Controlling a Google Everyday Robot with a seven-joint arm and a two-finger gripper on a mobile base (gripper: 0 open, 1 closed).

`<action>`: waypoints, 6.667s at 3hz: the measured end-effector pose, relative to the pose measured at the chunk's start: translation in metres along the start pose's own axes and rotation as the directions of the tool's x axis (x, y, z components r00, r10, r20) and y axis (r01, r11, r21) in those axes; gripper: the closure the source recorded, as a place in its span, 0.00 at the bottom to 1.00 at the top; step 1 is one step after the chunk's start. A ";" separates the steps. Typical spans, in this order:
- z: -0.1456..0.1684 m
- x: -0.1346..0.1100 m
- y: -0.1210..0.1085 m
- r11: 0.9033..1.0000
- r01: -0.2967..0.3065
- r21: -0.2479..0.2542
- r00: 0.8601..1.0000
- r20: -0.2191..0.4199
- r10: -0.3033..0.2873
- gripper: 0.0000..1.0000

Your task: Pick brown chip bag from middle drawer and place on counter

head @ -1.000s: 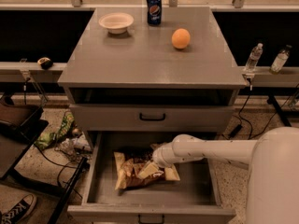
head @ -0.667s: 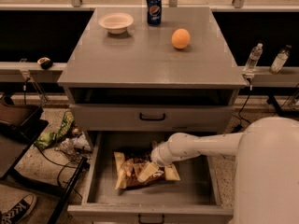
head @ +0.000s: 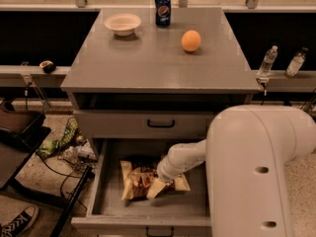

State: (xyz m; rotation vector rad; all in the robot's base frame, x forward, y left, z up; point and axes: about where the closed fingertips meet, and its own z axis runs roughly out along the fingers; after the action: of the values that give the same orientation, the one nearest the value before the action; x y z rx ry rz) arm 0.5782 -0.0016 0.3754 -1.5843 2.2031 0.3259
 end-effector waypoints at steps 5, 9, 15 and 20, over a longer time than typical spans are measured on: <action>-0.004 -0.004 0.000 1.000 0.004 -0.001 1.000 -0.006 -0.004 1.00; -0.180 -0.007 0.052 0.987 -0.025 0.160 0.999 0.046 0.017 1.00; -0.435 -0.175 -0.004 0.901 0.076 0.428 0.995 -0.092 -0.041 1.00; -0.484 -0.339 -0.144 0.757 0.204 0.620 0.978 -0.089 -0.191 0.88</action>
Offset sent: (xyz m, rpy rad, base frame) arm 0.0006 0.0010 -0.0011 -0.0065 0.0014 0.0037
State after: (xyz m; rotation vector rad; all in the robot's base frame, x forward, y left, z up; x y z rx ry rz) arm 0.7161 0.0375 0.9665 -1.4000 1.8386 -0.4585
